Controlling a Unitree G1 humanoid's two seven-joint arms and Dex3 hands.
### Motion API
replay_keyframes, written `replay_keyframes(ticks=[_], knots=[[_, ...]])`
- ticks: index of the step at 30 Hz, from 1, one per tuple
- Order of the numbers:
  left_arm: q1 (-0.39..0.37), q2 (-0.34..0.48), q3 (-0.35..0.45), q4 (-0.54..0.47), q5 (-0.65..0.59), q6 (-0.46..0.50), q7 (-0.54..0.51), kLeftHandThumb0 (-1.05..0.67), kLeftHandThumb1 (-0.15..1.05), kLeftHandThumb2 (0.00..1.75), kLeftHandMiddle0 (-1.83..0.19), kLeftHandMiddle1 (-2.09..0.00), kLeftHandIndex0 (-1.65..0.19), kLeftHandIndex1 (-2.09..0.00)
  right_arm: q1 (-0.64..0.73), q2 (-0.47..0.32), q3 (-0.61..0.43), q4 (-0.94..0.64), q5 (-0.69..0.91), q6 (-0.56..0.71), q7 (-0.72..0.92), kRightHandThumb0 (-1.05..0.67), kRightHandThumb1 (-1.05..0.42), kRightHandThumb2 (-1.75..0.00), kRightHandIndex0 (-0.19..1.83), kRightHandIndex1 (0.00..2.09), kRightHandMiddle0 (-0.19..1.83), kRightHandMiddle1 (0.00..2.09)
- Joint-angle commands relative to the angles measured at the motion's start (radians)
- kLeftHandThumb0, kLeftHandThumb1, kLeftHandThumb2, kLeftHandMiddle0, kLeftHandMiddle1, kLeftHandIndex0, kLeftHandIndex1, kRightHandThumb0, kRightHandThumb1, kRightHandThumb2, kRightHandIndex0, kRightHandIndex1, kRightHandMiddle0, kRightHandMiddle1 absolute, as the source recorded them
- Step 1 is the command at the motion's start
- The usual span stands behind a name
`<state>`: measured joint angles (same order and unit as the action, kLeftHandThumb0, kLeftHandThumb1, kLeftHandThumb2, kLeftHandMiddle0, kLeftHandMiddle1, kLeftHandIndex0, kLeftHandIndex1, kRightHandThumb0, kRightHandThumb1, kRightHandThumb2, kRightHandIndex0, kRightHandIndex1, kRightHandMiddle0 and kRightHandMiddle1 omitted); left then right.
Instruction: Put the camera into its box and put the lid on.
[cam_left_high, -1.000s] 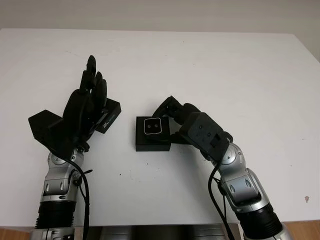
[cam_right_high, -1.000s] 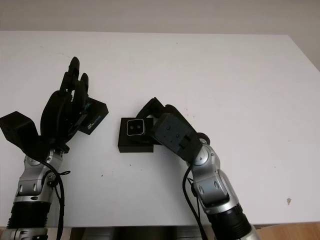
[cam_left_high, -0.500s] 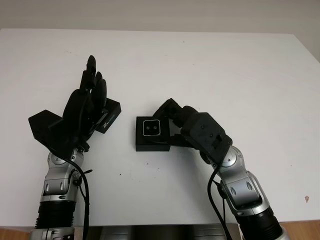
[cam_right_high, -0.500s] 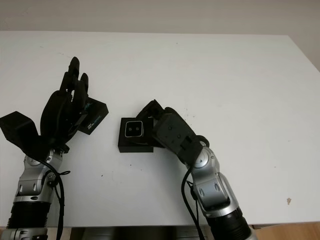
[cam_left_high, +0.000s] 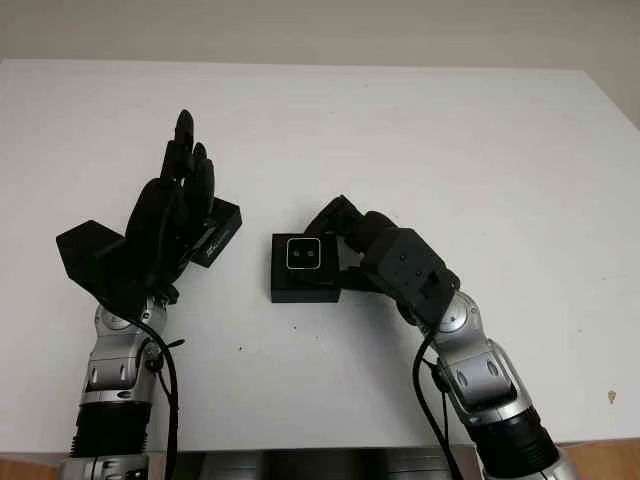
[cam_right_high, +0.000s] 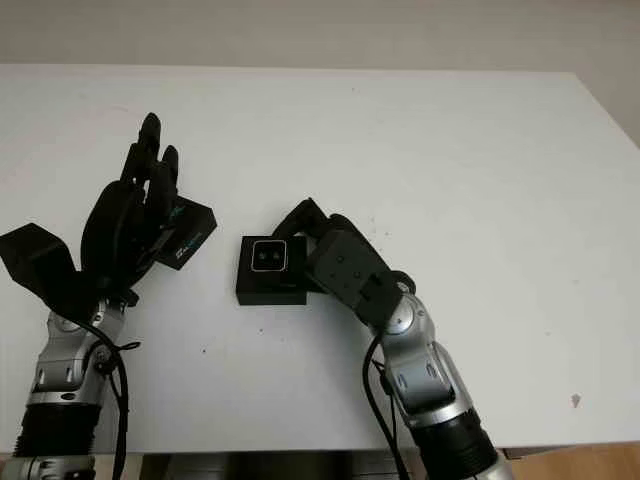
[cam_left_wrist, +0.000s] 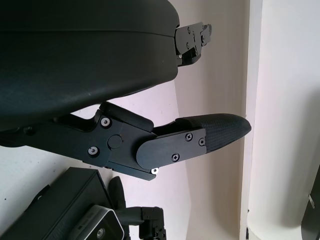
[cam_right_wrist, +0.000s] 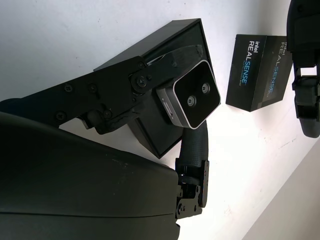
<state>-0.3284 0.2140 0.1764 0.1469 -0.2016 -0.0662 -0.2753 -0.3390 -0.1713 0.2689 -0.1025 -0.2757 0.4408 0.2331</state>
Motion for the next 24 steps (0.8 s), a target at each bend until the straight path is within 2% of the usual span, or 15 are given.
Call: replay_keyframes(ticks=[1,16,23,24], knots=[[0.015,0.006,-0.002,-0.008,0.002,0.000,-0.001,-0.77,1.05,0.63,0.19,0.00,0.19,0.00,-0.005,-0.007,-0.003,0.033,-0.002,-0.020,-0.004,-0.39,-1.05,-0.08,0.18,0.05,0.13,2.09],[0.017,0.006,0.000,-0.005,0.001,-0.009,-0.007,-0.76,1.05,0.63,0.19,0.00,0.19,0.00,-0.021,-0.013,-0.005,0.067,0.001,-0.036,0.011,-0.42,-1.05,-0.08,0.18,0.05,0.13,2.09],[0.017,0.007,0.002,-0.005,-0.001,-0.009,-0.005,-0.76,1.05,0.62,0.19,0.00,0.19,0.00,-0.039,-0.067,0.033,0.073,-0.020,-0.020,0.101,-0.46,-1.03,-0.06,0.18,0.05,0.14,2.09],[0.017,0.008,0.002,-0.003,0.000,-0.013,-0.007,-0.76,1.05,0.63,0.19,0.00,0.19,0.00,-0.041,-0.075,0.037,0.076,-0.022,-0.026,0.116,-0.48,-1.01,-0.05,0.18,0.05,0.15,2.03]])
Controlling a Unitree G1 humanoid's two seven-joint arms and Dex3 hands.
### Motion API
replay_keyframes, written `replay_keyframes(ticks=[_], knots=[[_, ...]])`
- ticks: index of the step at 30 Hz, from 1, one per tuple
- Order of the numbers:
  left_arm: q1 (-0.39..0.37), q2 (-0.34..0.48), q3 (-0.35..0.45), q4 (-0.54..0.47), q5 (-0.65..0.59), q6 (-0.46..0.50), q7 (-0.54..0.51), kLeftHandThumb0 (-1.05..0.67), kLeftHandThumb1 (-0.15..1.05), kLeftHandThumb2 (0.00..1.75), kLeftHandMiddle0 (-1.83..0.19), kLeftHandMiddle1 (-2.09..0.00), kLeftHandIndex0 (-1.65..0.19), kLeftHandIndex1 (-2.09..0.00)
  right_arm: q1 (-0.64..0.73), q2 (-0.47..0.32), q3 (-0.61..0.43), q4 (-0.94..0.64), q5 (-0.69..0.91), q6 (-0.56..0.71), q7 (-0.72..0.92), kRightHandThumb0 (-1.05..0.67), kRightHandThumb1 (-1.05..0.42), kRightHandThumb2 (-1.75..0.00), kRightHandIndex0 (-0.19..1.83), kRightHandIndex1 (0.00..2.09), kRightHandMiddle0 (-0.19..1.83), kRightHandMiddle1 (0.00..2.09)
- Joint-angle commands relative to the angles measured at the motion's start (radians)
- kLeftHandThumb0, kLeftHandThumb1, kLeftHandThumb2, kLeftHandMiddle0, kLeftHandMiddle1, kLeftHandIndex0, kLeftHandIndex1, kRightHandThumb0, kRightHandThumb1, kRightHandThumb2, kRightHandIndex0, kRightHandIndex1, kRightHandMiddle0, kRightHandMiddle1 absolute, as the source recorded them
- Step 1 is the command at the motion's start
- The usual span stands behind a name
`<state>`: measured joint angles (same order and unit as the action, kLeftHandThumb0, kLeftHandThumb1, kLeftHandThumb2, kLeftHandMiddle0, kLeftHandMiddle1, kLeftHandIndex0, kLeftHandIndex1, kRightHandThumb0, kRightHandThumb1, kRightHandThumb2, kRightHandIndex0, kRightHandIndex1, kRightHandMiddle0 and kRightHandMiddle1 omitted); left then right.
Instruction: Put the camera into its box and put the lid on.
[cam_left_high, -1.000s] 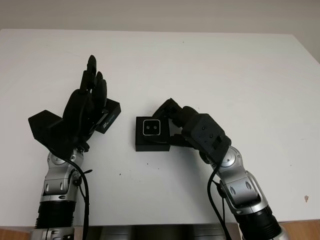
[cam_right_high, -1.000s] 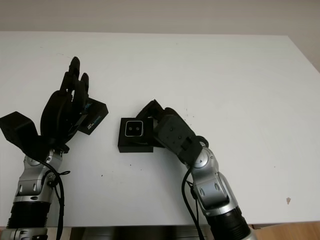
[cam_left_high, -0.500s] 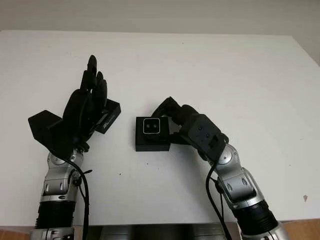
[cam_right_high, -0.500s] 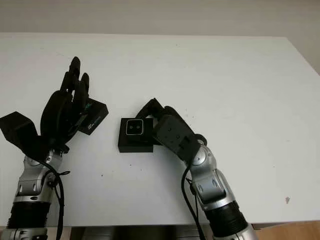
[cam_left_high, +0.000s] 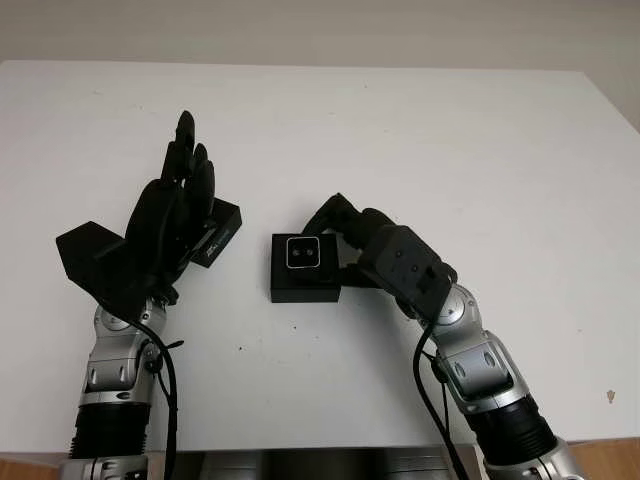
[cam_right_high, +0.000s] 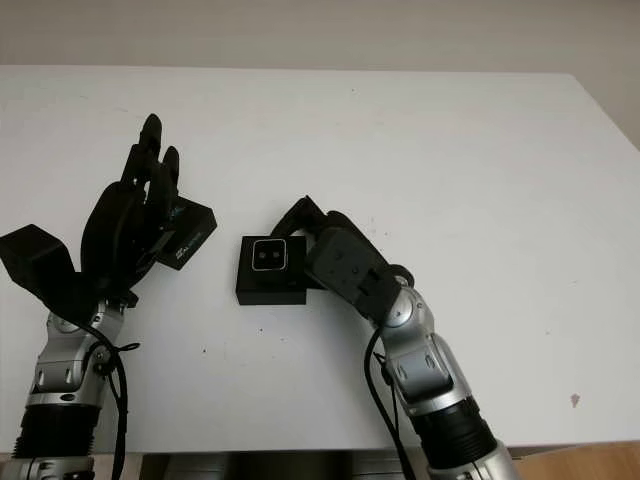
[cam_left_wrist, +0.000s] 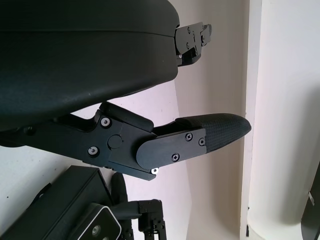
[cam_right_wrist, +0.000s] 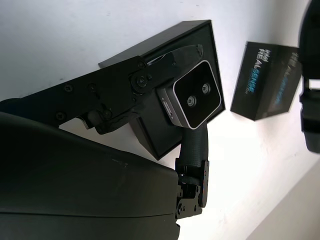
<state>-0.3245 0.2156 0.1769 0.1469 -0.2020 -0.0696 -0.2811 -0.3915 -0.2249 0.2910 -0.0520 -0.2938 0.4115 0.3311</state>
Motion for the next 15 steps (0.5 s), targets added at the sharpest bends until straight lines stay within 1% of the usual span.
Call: replay_keyframes(ticks=[1,2,3,5,6,7,8,9,11,15], knots=[[0.013,0.008,0.002,0.000,0.000,-0.013,-0.004,-0.76,1.05,0.63,0.19,0.00,0.19,0.00,0.009,-0.030,0.020,0.027,-0.006,0.006,0.033,-0.49,-1.01,-0.05,0.18,0.05,0.16,2.00],[0.013,0.009,0.003,-0.001,-0.001,-0.011,-0.006,-0.76,1.05,0.63,0.19,0.00,0.19,0.00,0.008,-0.035,0.023,0.022,-0.007,0.013,0.045,-0.51,-1.00,-0.05,0.18,0.05,0.11,1.93],[0.013,0.009,0.004,-0.001,-0.003,-0.011,-0.006,-0.76,1.05,0.63,0.19,0.00,0.19,0.00,0.008,-0.040,0.025,0.014,-0.008,0.025,0.058,-0.55,-0.97,-0.05,0.15,0.04,-0.01,1.80],[0.014,0.008,0.005,-0.004,-0.002,-0.006,-0.003,-0.76,1.05,0.62,0.19,0.00,0.19,0.00,0.007,-0.051,0.031,-0.004,-0.011,0.047,0.082,-0.59,-0.95,-0.05,0.10,0.01,-0.13,1.62],[0.015,0.008,0.004,-0.007,-0.001,-0.004,-0.001,-0.76,1.05,0.62,0.19,0.00,0.19,0.00,0.007,-0.055,0.033,-0.011,-0.010,0.053,0.091,-0.62,-0.94,-0.05,0.04,0.01,-0.17,1.45],[0.015,0.009,0.004,-0.009,0.001,-0.003,0.000,-0.76,1.05,0.62,0.19,0.00,0.19,0.00,0.007,-0.057,0.033,-0.015,-0.010,0.057,0.097,-0.63,-0.94,-0.05,0.00,0.01,-0.18,1.34],[0.016,0.010,0.003,-0.009,0.002,-0.005,-0.001,-0.76,1.05,0.62,0.19,0.00,0.19,0.00,0.007,-0.061,0.036,-0.020,-0.012,0.061,0.103,-0.64,-0.93,-0.05,-0.02,0.01,-0.19,1.29],[0.017,0.010,0.004,-0.012,0.001,-0.002,0.000,-0.76,1.05,0.62,0.19,0.00,0.19,0.00,0.006,-0.066,0.040,-0.023,-0.017,0.061,0.109,-0.64,-0.93,-0.05,-0.06,0.01,-0.19,1.17],[0.018,0.011,0.004,-0.014,-0.002,0.002,-0.001,-0.76,1.05,0.62,0.19,0.00,0.19,0.00,0.004,-0.072,0.045,-0.033,-0.023,0.071,0.119,-0.64,-0.93,-0.05,-0.10,0.01,-0.19,1.02],[0.020,0.010,0.006,-0.016,-0.004,0.003,0.004,-0.76,1.05,0.61,0.19,0.00,0.19,0.00,0.009,-0.079,0.047,-0.040,-0.028,0.052,0.122,-0.65,-0.92,-0.05,-0.13,0.01,-0.19,0.89]])
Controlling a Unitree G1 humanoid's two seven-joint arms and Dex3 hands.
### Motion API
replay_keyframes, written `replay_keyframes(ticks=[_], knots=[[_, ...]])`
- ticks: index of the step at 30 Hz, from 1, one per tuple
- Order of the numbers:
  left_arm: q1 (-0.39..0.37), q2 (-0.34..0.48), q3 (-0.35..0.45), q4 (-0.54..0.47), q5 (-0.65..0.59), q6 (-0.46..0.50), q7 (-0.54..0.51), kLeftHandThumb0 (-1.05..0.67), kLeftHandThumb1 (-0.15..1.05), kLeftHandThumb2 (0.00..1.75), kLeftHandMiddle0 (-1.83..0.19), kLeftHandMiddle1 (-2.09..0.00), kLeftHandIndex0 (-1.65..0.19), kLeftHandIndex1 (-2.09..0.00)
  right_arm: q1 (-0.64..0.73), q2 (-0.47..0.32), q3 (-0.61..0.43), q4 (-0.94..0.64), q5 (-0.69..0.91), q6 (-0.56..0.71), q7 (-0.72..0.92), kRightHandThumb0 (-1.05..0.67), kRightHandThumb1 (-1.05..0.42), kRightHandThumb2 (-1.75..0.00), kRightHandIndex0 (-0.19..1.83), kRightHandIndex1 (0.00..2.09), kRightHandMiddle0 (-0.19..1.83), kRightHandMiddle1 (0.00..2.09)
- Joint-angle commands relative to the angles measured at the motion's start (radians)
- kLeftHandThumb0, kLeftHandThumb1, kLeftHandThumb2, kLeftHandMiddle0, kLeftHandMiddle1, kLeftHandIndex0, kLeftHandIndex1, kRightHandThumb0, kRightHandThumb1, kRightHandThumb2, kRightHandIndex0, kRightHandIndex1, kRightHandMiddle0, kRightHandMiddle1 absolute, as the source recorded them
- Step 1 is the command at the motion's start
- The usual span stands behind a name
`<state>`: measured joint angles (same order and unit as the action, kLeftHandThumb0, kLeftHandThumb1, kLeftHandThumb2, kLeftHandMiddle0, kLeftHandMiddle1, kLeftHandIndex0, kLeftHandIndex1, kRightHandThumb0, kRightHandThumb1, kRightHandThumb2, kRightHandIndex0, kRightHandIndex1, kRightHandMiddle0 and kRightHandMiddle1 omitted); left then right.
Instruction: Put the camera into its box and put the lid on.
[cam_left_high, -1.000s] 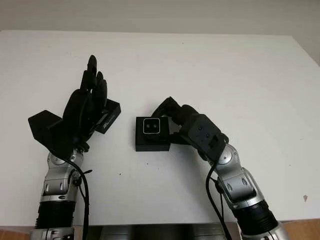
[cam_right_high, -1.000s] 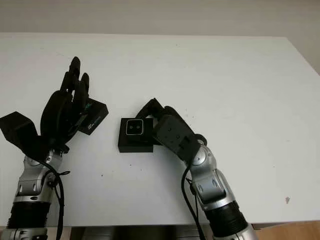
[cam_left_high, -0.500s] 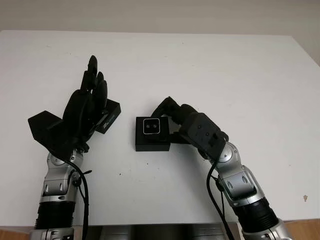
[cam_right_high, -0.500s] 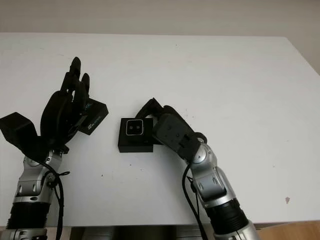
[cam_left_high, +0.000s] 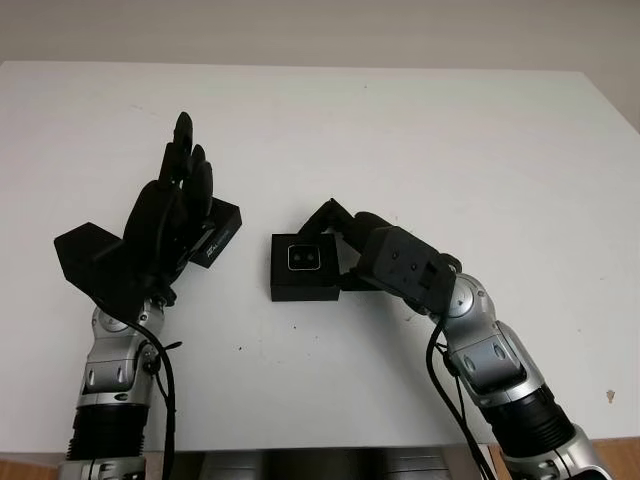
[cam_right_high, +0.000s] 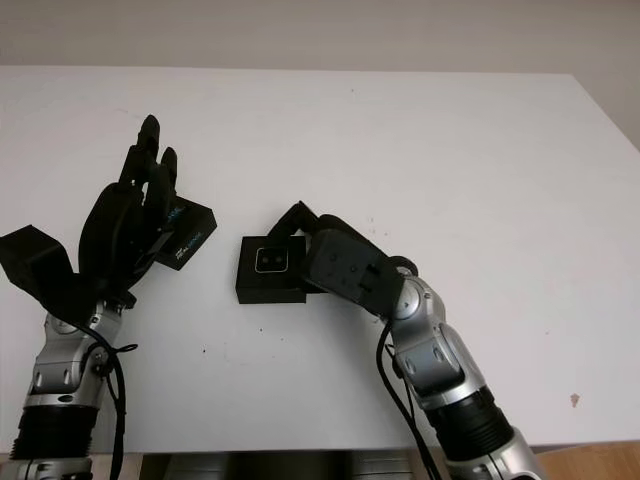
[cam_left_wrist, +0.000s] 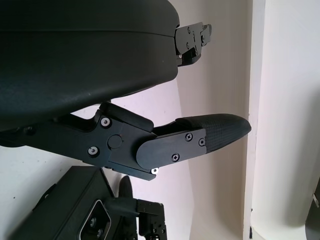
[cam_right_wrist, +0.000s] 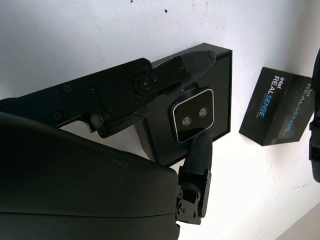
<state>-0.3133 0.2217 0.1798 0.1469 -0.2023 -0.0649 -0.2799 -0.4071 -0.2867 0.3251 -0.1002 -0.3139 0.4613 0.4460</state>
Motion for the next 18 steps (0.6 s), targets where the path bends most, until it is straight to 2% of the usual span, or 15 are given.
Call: replay_keyframes(ticks=[1,9,11,14,18], knots=[[0.010,0.004,0.003,-0.017,-0.003,0.001,0.004,-0.76,1.05,0.61,0.19,0.00,0.19,0.00,0.026,-0.019,0.014,0.007,-0.010,-0.001,0.007,-0.65,-0.92,-0.05,-0.14,0.01,-0.19,0.87],[0.015,0.006,0.002,-0.023,-0.004,0.012,0.003,-0.76,1.05,0.60,0.19,0.00,0.19,0.00,0.043,-0.027,0.006,-0.001,-0.033,-0.073,-0.032,-0.68,-0.92,-0.06,-0.16,0.02,-0.19,0.78],[0.015,0.006,0.001,-0.024,-0.003,0.011,0.004,-0.76,1.05,0.60,0.19,0.00,0.19,0.00,0.042,-0.028,-0.009,-0.004,-0.026,-0.095,-0.042,-0.72,-0.94,-0.06,-0.17,0.02,-0.19,0.68],[0.016,0.010,0.002,-0.025,-0.004,0.010,0.000,-0.76,1.05,0.60,0.19,0.00,0.19,0.00,0.037,-0.009,-0.060,-0.019,0.005,-0.128,-0.079,-0.72,-0.96,-0.06,-0.14,0.05,-0.18,0.57],[0.019,0.012,0.012,-0.033,-0.012,-0.009,-0.005,-0.75,1.05,0.60,0.19,0.00,0.19,0.00,0.016,0.029,-0.139,-0.035,0.057,-0.180,-0.155,-0.68,-1.00,-0.07,-0.02,0.11,-0.10,0.57]])
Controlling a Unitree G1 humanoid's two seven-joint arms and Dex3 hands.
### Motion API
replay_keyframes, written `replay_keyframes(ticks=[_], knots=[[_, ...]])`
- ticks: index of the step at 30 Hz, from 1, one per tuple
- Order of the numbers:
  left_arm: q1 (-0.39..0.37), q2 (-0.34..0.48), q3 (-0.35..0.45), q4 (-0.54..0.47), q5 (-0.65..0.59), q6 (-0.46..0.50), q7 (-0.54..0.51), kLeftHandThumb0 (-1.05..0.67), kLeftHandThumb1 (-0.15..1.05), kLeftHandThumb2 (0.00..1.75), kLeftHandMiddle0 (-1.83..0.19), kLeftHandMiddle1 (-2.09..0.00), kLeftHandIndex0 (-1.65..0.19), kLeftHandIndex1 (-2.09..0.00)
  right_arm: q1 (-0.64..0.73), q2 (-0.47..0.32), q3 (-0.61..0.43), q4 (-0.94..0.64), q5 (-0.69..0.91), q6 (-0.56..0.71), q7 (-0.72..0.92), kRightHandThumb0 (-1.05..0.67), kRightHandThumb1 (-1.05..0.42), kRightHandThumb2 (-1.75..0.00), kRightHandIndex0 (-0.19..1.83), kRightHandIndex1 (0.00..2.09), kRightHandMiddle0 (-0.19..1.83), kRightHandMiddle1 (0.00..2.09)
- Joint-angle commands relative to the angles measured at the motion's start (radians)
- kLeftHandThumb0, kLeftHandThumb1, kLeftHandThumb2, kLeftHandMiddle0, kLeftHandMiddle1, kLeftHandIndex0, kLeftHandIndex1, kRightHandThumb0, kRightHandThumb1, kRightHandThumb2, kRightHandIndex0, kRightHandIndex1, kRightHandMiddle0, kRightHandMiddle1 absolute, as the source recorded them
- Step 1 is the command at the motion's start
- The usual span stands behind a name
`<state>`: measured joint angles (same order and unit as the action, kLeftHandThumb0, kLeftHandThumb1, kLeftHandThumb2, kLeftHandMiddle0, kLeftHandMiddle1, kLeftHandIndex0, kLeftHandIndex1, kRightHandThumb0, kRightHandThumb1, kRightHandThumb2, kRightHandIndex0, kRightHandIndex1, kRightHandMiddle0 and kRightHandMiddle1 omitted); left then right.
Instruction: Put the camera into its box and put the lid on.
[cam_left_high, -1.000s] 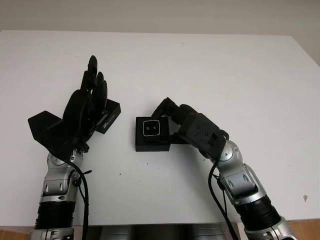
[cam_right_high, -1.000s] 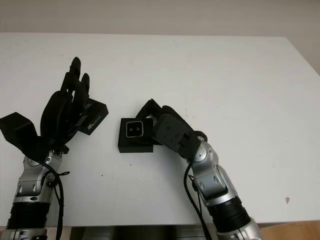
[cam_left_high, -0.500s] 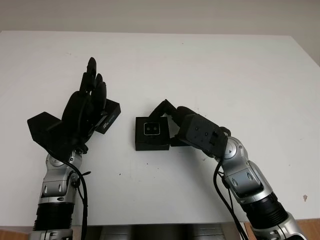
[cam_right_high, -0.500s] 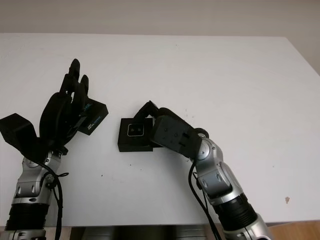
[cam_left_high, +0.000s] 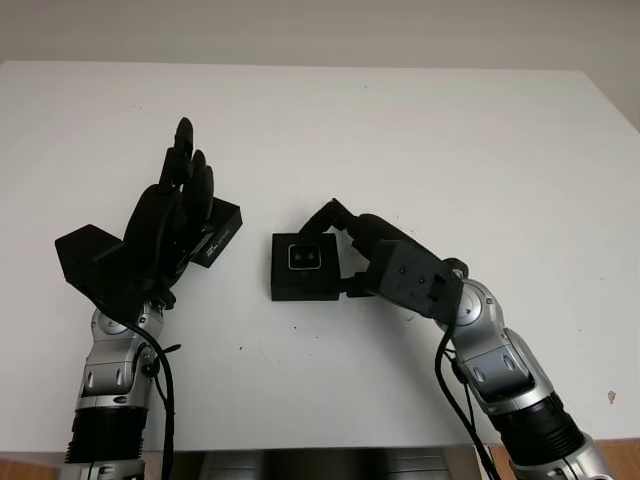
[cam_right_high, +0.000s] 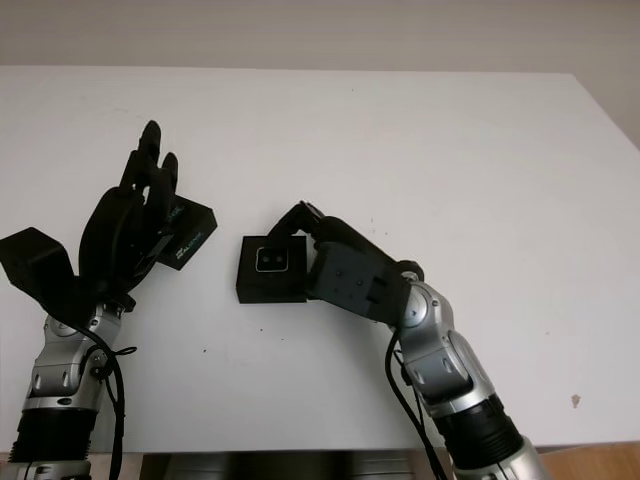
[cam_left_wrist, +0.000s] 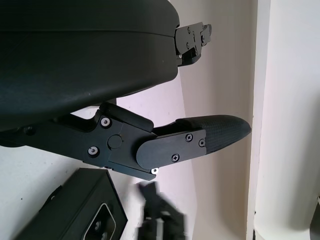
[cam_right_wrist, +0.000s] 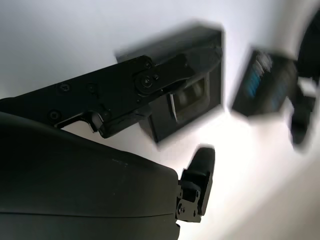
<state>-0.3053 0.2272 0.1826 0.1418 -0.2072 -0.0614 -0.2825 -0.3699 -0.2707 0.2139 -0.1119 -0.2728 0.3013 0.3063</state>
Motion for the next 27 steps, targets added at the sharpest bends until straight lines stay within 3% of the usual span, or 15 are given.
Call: replay_keyframes(ticks=[1,5,7,8,9,11,14,19,21,23,26,27], knots=[[0.011,0.005,0.012,-0.036,-0.011,-0.012,0.000,-0.75,1.05,0.60,0.19,0.00,0.19,0.00,-0.029,0.024,-0.048,-0.024,0.031,-0.035,-0.034,-0.67,-1.01,-0.07,0.03,0.13,-0.07,0.59],[0.021,0.013,0.021,-0.083,-0.040,0.003,-0.010,-0.75,1.05,0.58,0.19,0.00,0.19,0.00,-0.063,0.061,-0.107,-0.031,0.064,-0.065,-0.112,-0.60,-1.04,-0.11,0.31,0.28,-0.07,1.13],[0.027,0.022,0.024,-0.108,-0.049,-0.003,-0.023,-0.75,1.05,0.58,0.19,0.00,0.19,0.00,-0.081,0.072,-0.127,-0.032,0.076,-0.066,-0.136,-0.57,-1.04,-0.08,0.36,0.40,-0.02,1.22],[0.031,0.025,0.028,-0.128,-0.059,-0.001,-0.029,-0.76,1.05,0.58,0.19,0.00,0.19,0.00,-0.094,0.076,-0.139,-0.026,0.079,-0.069,-0.152,-0.56,-1.04,-0.08,0.36,0.57,-0.01,1.28],[0.035,0.027,0.031,-0.143,-0.066,0.003,-0.034,-0.75,1.05,0.56,0.19,0.00,0.19,0.00,-0.103,0.078,-0.146,-0.021,0.080,-0.072,-0.163,-0.55,-1.05,-0.08,0.31,0.93,0.03,1.39],[0.045,0.035,0.037,-0.179,-0.082,0.017,-0.042,-0.75,1.05,0.55,0.19,0.00,0.19,0.00,-0.119,0.085,-0.159,-0.007,0.081,-0.075,-0.189,-0.53,-1.05,-0.07,0.26,1.28,0.08,1.48],[0.052,0.061,0.042,-0.217,-0.086,0.014,-0.065,-0.75,1.05,0.56,0.19,0.00,0.19,0.00,-0.137,0.084,-0.179,0.026,0.093,-0.096,-0.214,-0.50,-1.05,-0.06,0.27,1.56,0.15,1.55],[-0.021,0.222,0.080,-0.140,-0.042,-0.047,-0.162,-0.74,1.05,0.42,0.10,-0.05,0.11,-0.05,-0.170,0.073,-0.217,0.064,0.137,-0.052,-0.198,-0.49,-1.05,-0.10,0.10,1.53,0.12,1.52],[-0.075,0.292,0.088,-0.062,-0.017,-0.079,-0.197,-0.68,1.05,0.26,-0.10,-0.11,-0.06,-0.13,-0.174,0.088,-0.243,0.074,0.194,-0.019,-0.180,-0.46,-1.05,-0.12,0.06,1.49,0.09,1.49],[-0.120,0.349,0.086,-0.004,0.011,-0.086,-0.215,-0.63,1.04,0.13,-0.33,-0.12,-0.24,-0.18,-0.177,0.099,-0.261,0.083,0.242,0.009,-0.167,-0.46,-1.05,-0.15,0.06,1.31,0.05,1.45],[-0.205,0.409,0.065,0.108,0.074,-0.122,-0.214,-0.57,1.00,0.06,-0.54,-0.15,-0.40,-0.24,-0.180,0.108,-0.292,0.117,0.324,0.007,-0.132,-0.46,-1.05,-0.18,0.04,1.15,-0.01,1.43],[-0.237,0.436,0.048,0.141,0.119,-0.131,-0.204,-0.52,0.95,0.04,-0.65,-0.19,-0.53,-0.30,-0.181,0.110,-0.303,0.140,0.351,-0.010,-0.117,-0.45,-1.05,-0.20,0.03,1.12,-0.04,1.44]])
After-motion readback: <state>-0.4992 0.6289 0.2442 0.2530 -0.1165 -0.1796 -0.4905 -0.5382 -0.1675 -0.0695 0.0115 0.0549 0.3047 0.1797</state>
